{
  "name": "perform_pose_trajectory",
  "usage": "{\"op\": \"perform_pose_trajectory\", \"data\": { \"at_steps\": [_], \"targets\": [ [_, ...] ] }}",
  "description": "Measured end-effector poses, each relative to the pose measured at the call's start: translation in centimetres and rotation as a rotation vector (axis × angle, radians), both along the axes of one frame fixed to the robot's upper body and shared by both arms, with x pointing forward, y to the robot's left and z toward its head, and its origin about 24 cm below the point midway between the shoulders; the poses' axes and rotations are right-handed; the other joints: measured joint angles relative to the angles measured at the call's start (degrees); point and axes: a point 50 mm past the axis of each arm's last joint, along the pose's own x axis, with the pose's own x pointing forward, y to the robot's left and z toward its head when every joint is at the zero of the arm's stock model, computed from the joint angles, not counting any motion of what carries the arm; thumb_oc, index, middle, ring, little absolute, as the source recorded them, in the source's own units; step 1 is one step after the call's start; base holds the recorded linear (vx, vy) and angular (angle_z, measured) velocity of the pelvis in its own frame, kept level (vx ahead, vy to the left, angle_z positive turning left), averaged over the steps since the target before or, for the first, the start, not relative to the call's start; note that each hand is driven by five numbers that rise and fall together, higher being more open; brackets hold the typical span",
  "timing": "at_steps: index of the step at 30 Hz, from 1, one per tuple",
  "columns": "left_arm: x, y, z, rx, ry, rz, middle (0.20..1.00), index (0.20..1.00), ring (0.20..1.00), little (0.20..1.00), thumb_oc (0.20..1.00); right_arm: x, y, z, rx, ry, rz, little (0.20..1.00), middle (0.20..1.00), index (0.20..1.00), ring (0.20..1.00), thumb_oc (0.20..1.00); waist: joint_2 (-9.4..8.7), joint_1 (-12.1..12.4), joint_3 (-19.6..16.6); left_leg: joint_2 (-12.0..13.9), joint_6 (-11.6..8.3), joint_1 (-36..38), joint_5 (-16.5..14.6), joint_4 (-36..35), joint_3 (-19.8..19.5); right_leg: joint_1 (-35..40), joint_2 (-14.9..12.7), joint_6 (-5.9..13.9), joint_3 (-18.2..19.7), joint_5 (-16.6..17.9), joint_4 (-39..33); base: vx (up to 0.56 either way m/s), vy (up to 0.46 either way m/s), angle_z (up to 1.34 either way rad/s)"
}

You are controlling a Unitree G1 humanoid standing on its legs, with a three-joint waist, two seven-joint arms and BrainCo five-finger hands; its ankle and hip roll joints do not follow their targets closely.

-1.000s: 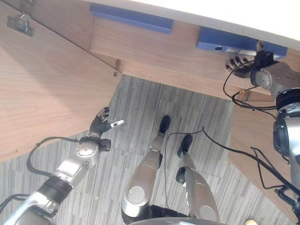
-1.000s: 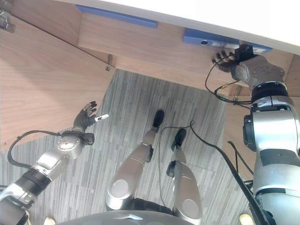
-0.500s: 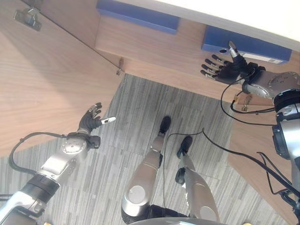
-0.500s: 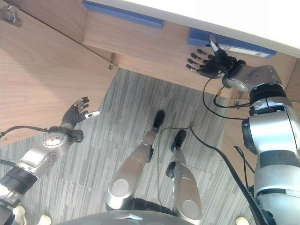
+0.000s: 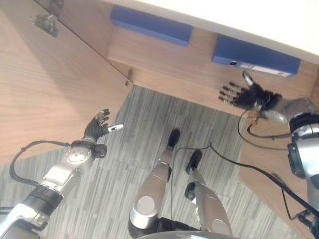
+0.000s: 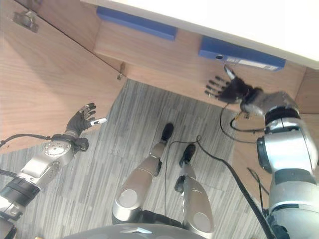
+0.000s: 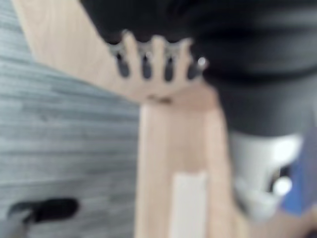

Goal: Put the empty folder in the office cabinet

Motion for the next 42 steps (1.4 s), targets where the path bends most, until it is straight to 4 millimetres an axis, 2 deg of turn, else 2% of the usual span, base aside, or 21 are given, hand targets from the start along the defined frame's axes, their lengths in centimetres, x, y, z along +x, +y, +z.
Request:
{"op": "perform_pose_trajectory", "data": {
  "at_steps": [5,7,8,9,10,11,13,16,18,19,23,24,26,28,30,34,38,39,40,41,42],
  "targets": [
    [-0.2,-1.1,-0.7,-0.038,0.01,-0.009,1.0,1.0,1.0,1.0,1.0,-2.6,1.3,-6.9,0.087,0.123,0.072,1.0,1.0,1.0,1.0,1.0,-0.47,-1.3,-0.1,0.0,0.67,4.9,-0.9,-0.1,1.3,4.6,-0.2,0.23,1.3,-0.2,-0.2,-0.01,0.069,-0.14],
    [-0.3,-1.2,-1.0,-0.046,0.014,-0.002,1.0,1.0,1.0,1.0,1.0,-3.5,1.9,-8.8,0.091,0.154,0.097,1.0,1.0,1.0,1.0,1.0,-1.05,-2.3,-0.6,0.1,1.12,5.1,-1.3,0.0,2.0,4.8,-0.1,0.14,2.1,-0.3,-0.4,0.01,0.058,-0.09],
    [-0.3,-1.2,-1.0,-0.046,0.014,-0.002,1.0,1.0,1.0,1.0,1.0,-3.5,1.9,-8.8,0.091,0.154,0.097,1.0,1.0,1.0,1.0,1.0,-1.05,-2.3,-0.6,0.1,1.12,5.1,-1.3,0.0,2.0,4.8,-0.1,0.14,2.1,-0.3,-0.4,0.0,0.023,-0.14],
    [-0.5,-1.9,-1.9,-0.062,0.031,0.001,1.0,1.0,1.0,1.0,1.0,-4.9,3.4,-11.2,0.154,0.174,0.135,1.0,1.0,1.0,1.0,1.0,-1.47,-2.8,-1.0,0.1,1.39,6.5,-1.5,-0.1,2.5,5.9,-0.2,-0.03,2.7,-0.4,-0.3,0.03,0.084,-0.15],
    [-0.7,-2.1,-2.2,-0.072,0.039,0.002,1.0,1.0,1.0,1.0,1.0,-5.4,3.8,-12.1,0.167,0.2,0.141,1.0,1.0,1.0,1.0,1.0,-1.58,-3.3,-1.3,0.2,1.36,6.8,-1.5,-0.1,2.6,6.2,-0.2,-0.02,2.8,-0.4,-0.4,0.06,0.146,-0.11],
    [-0.5,-2.8,-2.6,-0.081,0.048,0.017,1.0,1.0,1.0,1.0,1.0,-7.0,4.8,-14.2,0.16,0.216,0.161,1.0,1.0,1.0,1.0,1.0,-1.81,-4.3,-1.6,0.2,1.22,7.6,-2.3,0.0,3.6,6.8,-0.5,-1.07,3.2,-0.7,-0.2,0.07,0.175,-0.01],
    [-0.9,-3.8,-4.5,-0.095,0.106,0.046,1.0,1.0,1.0,1.0,1.0,-9.5,7.2,-16.9,0.235,0.257,0.182,1.0,1.0,1.0,1.0,1.0,-2.37,-4.8,-2.2,0.2,1.6,10.7,-3.0,0.0,5.2,9.4,-0.8,-1.13,3.7,-0.8,0.5,0.05,0.107,-0.16],
    [-3.4,-4.2,-9.2,-0.088,0.288,0.113,1.0,1.0,1.0,1.0,1.0,-15.3,12.9,-21.6,0.321,0.421,0.267,1.0,1.0,1.0,1.0,1.0,-4.12,-8.4,-9.3,0.0,2.53,11.3,-4.1,-0.1,6.3,9.4,-1.2,-0.84,4.8,-1.9,0.2,0.09,0.108,-0.21],
    [-4.9,-4.2,-11.9,-0.076,0.393,0.162,1.0,1.0,1.0,1.0,1.0,-18.2,14.5,-23.1,0.359,0.493,0.274,1.0,1.0,1.0,1.0,1.0,-4.29,-9.8,-11.1,-0.2,2.97,13.7,-4.6,-0.1,7.3,11.8,-1.4,-0.78,6.0,-1.9,0.1,0.12,0.082,-0.33],
    [-6.7,-4.4,-14.2,-0.056,0.501,0.203,1.0,1.0,1.0,1.0,1.0,-21.1,15.0,-24.7,0.371,0.586,0.246,1.0,1.0,1.0,1.0,1.0,-4.55,-11.5,-14.4,-0.3,2.69,15.1,-5.7,-0.7,8.3,13.1,-1.7,-0.78,6.9,-2.1,-0.6,0.09,0.054,-0.41],
    [-10.4,-3.9,-18.4,0.029,0.725,0.296,1.0,1.0,1.0,1.0,1.0,-23.0,14.5,-25.8,0.333,0.667,0.211,1.0,1.0,1.0,1.0,1.0,-4.94,-13.6,-19.2,-0.1,2.74,16.4,-6.6,-0.7,9.0,14.1,-1.6,-0.82,7.5,-3.1,-0.6,0.06,0.043,-0.13],
    [-11.9,-3.7,-19.6,0.07,0.799,0.316,1.0,1.0,1.0,1.0,1.0,-23.2,14.5,-26.0,0.33,0.677,0.204,1.0,1.0,1.0,1.0,1.0,-5.17,-13.8,-20.9,-0.1,2.28,16.4,-6.9,-0.7,9.0,14.1,-1.5,-1.21,7.6,-3.7,-0.6,0.03,0.046,-0.06],
    [-16.9,-2.4,-22.8,0.169,1.074,0.453,1.0,1.0,1.0,1.0,1.0,-24.3,14.4,-26.8,0.283,0.732,0.202,1.0,1.0,1.0,1.0,1.0,-5.82,-14.1,-24.4,0.2,2.36,17.1,-7.2,-0.7,9.7,14.2,-1.3,-1.58,8.3,-4.1,-0.7,0.02,0.024,-0.14],
    [-20.6,-1.4,-23.7,0.237,1.229,0.509,1.0,1.0,1.0,1.0,1.0,-24.7,14.5,-27.2,0.224,0.747,0.215,1.0,1.0,1.0,1.0,1.0,-6.55,-14.5,-25.8,0.5,2.47,17.7,-7.3,-0.7,10.1,14.7,-1.1,-1.26,8.9,-3.9,-0.6,0.0,0.011,-0.13],
    [-21.9,-1.2,-23.9,0.259,1.274,0.515,1.0,1.0,1.0,1.0,1.0,-25.2,14.1,-27.6,0.163,0.744,0.216,1.0,1.0,1.0,1.0,1.0,-7.02,-14.7,-26.1,0.6,2.4,17.9,-7.4,-0.7,10.1,14.9,-1.0,-1.35,8.9,-4.0,-0.6,0.0,0.0,0.0],
    [-23.0,-1.2,-24.1,0.26,1.348,0.524,1.0,1.0,1.0,1.0,1.0,-23.7,12.5,-28.0,-0.051,0.676,0.12,1.0,1.0,1.0,1.0,1.0,-6.81,-15.2,-26.3,0.9,2.37,18.4,-7.3,-0.7,10.5,15.0,-0.8,-1.66,9.3,-4.1,-0.4,-0.01,0.012,-0.09],
    [-24.6,-0.2,-24.1,0.285,1.408,0.567,1.0,1.0,1.0,1.0,1.0,-17.4,7.3,-23.9,-0.309,0.46,-0.188,1.0,1.0,1.0,1.0,1.0,-7.75,-17.8,-27.2,1.4,2.03,18.8,-7.5,-0.5,13.5,13.7,-0.8,-1.75,11.4,-4.2,0.2,-0.01,0.012,-0.37],
    [-25.0,0.2,-24.1,0.273,1.423,0.6,1.0,1.0,1.0,1.0,1.0,-16.5,6.2,-22.9,-0.321,0.415,-0.244,1.0,1.0,1.0,1.0,1.0,-7.95,-18.4,-27.2,1.5,1.64,18.9,-7.8,-0.6,14.0,13.7,-0.8,-1.75,12.3,-4.2,0.2,-0.01,0.007,-0.49],
    [-25.5,0.8,-24.0,0.271,1.439,0.633,1.0,1.0,1.0,1.0,1.0,-15.4,3.8,-21.3,-0.344,0.356,-0.373,1.0,1.0,1.0,1.0,1.0,-8.73,-19.4,-27.8,1.8,1.89,19.3,-7.9,-0.7,15.4,13.5,-0.7,-1.18,13.4,-3.8,0.2,-0.01,0.007,-0.39],
    [-25.5,0.8,-24.0,0.271,1.439,0.633,1.0,1.0,1.0,1.0,1.0,-15.4,3.8,-21.3,-0.344,0.356,-0.373,1.0,1.0,1.0,1.0,1.0,-8.73,-19.4,-27.8,1.8,1.89,19.3,-7.9,-0.7,15.4,13.5,-0.7,-1.18,13.4,-3.8,0.2,-0.01,0.007,-0.4],
    [-25.3,1.1,-23.9,0.269,1.43,0.648,1.0,1.0,1.0,1.0,1.0,-15.3,1.8,-20.7,-0.372,0.343,-0.447,1.0,1.0,1.0,1.0,1.0,-8.86,-20.3,-27.9,1.8,2.06,19.6,-8.1,-0.7,15.7,13.7,-0.8,-0.9,13.6,-3.6,0.2,-0.01,0.006,-0.14]
  ]
}}
